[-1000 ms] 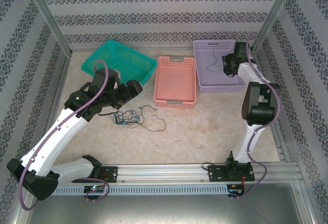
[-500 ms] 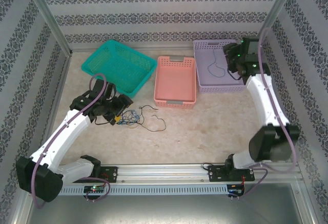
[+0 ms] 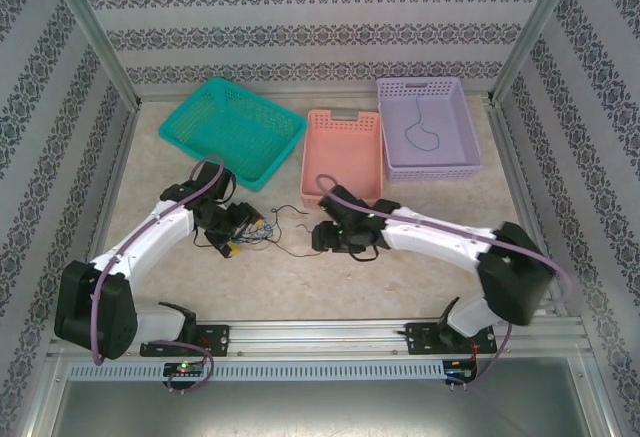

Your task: Untangle the cables

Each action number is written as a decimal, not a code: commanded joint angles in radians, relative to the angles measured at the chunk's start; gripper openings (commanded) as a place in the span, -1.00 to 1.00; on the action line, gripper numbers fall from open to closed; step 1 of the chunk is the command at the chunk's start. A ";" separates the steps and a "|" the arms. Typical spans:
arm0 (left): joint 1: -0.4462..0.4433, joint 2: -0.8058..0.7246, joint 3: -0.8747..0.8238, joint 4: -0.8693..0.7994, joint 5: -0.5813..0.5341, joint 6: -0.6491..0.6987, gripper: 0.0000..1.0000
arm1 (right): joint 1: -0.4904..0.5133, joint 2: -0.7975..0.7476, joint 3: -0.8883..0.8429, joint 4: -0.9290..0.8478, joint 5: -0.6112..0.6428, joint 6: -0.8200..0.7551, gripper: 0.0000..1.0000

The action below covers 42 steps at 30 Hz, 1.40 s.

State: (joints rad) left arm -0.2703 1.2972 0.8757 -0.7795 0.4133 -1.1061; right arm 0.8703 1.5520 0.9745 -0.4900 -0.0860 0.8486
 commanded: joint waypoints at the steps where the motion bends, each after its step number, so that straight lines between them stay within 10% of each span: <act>1: 0.023 -0.002 0.014 -0.040 -0.038 0.101 0.52 | 0.017 0.109 0.083 -0.031 0.056 -0.020 0.09; 14: 0.163 -0.013 -0.107 0.090 0.040 0.188 0.44 | 0.062 0.336 0.228 -0.115 0.193 0.064 -0.09; 23: 0.174 0.124 -0.143 0.239 0.039 0.184 0.27 | 0.076 0.316 0.210 -0.103 0.243 0.048 -0.97; 33: 0.174 0.170 -0.151 0.169 -0.172 0.175 -0.94 | 0.068 -0.076 0.143 -0.297 0.430 -0.001 -1.00; 42: 0.173 0.163 -0.145 0.162 -0.220 0.163 -1.00 | -0.237 -0.525 0.180 -0.458 0.523 -0.125 -1.00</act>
State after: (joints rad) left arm -0.1127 1.4628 0.7338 -0.5789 0.3645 -0.9382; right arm 0.7498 1.1206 1.1236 -0.7918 0.2691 0.8085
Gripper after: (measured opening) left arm 0.052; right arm 0.054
